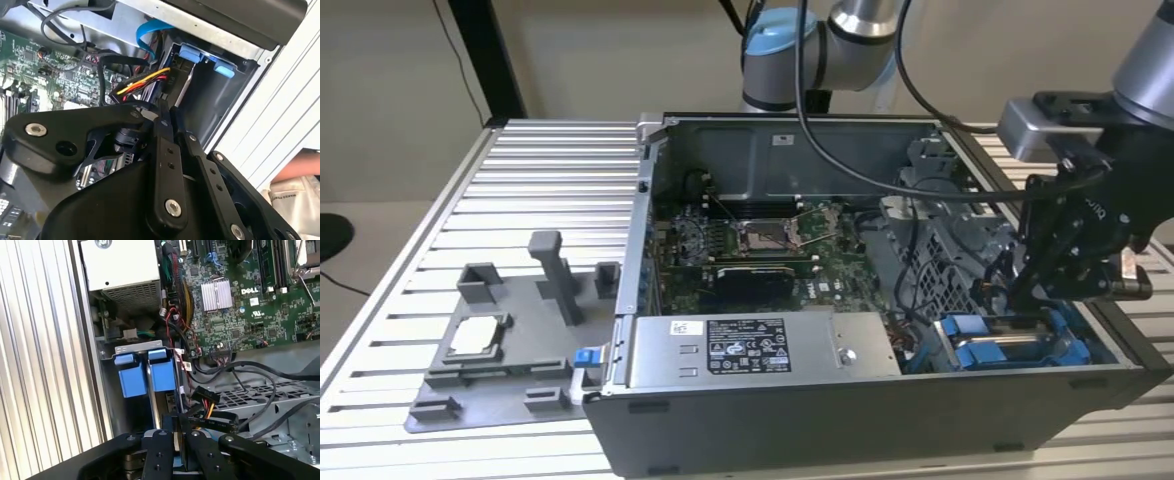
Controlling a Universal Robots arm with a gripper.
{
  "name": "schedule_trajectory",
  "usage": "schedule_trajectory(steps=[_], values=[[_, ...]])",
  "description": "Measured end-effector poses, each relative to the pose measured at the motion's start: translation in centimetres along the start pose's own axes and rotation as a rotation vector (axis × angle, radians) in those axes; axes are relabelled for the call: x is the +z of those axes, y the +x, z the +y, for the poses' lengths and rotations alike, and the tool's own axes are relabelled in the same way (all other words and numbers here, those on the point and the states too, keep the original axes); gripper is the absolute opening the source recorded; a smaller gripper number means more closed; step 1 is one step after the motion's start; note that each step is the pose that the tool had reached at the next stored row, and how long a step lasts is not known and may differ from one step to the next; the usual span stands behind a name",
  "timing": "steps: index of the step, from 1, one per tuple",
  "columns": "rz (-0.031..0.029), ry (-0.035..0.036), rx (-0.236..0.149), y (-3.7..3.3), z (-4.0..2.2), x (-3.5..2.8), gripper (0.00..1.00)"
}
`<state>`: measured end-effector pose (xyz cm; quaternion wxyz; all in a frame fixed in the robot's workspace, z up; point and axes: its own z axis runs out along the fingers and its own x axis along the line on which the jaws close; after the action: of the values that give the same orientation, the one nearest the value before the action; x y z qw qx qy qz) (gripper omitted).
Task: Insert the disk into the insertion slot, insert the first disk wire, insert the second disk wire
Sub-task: 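Insert the second disk wire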
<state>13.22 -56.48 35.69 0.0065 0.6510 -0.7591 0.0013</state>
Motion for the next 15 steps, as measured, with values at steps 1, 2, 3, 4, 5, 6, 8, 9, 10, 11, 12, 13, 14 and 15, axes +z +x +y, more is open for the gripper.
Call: schedule_trajectory(steps=[1, 2, 3, 4, 5, 6, 8, 9, 10, 11, 12, 13, 14, 15], values=[[-0.0017, 0.0037, -0.006, 0.00, 0.01, 0.00, 0.00], [-0.0038, 0.0068, -0.009, 0.00, 0.00, 0.01, 0.00], [-0.0050, 0.0082, -0.011, -0.01, 0.00, 0.01, 0.00], [-0.0058, 0.0083, -0.011, -0.01, 0.00, 0.01, 0.00], [-0.0060, 0.0084, -0.011, -0.01, 0.00, 0.01, 0.00], [-0.0140, 0.0106, -0.013, 0.00, 0.00, 0.02, 0.00], [-0.0225, 0.0130, -0.015, 0.00, 0.01, 0.01, 0.00], [-0.0226, 0.0131, -0.015, 0.00, 0.00, 0.01, 0.00], [-0.0227, 0.0131, -0.016, 0.00, 0.01, 0.01, 0.00], [-0.0229, 0.0131, -0.016, 0.00, 0.01, 0.01, 0.00], [-0.0231, 0.0132, -0.016, 0.00, 0.00, 0.01, 0.00], [-0.0232, 0.0132, -0.016, 0.00, 0.01, 0.01, 0.00], [-0.0234, 0.0132, -0.016, 0.00, 0.00, 0.02, 0.00], [-0.0235, 0.0133, -0.016, 0.00, 0.01, 0.02, 0.00]])
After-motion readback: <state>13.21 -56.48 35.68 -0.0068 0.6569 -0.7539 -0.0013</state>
